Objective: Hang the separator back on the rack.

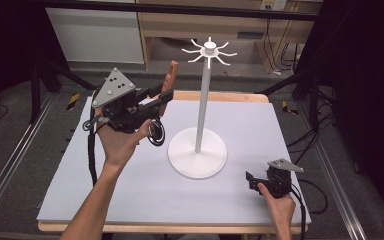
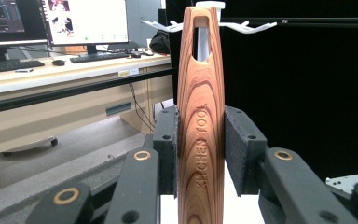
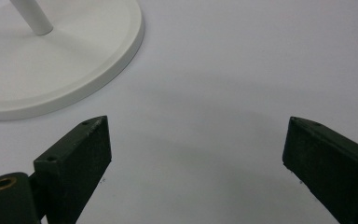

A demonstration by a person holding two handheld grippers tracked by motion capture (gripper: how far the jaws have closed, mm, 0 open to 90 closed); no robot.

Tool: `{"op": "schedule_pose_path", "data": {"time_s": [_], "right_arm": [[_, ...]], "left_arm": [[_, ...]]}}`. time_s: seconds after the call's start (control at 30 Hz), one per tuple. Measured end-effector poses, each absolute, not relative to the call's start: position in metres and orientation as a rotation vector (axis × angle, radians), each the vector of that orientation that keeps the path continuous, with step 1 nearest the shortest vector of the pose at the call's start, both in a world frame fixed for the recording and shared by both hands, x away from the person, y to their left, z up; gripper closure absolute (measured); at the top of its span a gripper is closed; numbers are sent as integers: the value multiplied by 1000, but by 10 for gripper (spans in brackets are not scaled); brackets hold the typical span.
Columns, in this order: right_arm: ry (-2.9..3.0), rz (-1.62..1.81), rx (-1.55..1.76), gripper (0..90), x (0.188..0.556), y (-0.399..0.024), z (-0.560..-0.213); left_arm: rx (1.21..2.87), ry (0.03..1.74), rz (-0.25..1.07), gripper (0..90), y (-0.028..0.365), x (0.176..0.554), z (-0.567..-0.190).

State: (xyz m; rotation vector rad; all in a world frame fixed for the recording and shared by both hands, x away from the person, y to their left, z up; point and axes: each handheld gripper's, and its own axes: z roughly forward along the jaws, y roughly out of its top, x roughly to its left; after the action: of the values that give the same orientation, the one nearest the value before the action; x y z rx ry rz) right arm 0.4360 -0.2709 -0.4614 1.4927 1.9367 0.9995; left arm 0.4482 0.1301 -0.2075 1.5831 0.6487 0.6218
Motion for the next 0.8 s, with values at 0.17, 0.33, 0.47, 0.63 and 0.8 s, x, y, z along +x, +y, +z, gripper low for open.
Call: {"op": "schedule_pose_path", "data": {"time_s": [0.17, 0.33, 0.47, 0.63, 0.8], "right_arm": [[1936, 999, 1492, 84, 436, -271, -461], [1939, 1003, 1498, 84, 436, -270, -461], [1941, 1001, 1497, 84, 436, -270, -462], [1939, 1006, 1500, 84, 436, -271, -461], [1939, 1003, 1500, 84, 436, -271, -461]], "left_arm": [[1578, 647, 599, 675, 124, 451, -204], [1579, 647, 604, 674, 121, 453, -203], [1580, 644, 612, 674, 119, 455, -199], [1583, 644, 618, 674, 114, 459, -197], [1587, 649, 616, 674, 112, 463, -199]]}}
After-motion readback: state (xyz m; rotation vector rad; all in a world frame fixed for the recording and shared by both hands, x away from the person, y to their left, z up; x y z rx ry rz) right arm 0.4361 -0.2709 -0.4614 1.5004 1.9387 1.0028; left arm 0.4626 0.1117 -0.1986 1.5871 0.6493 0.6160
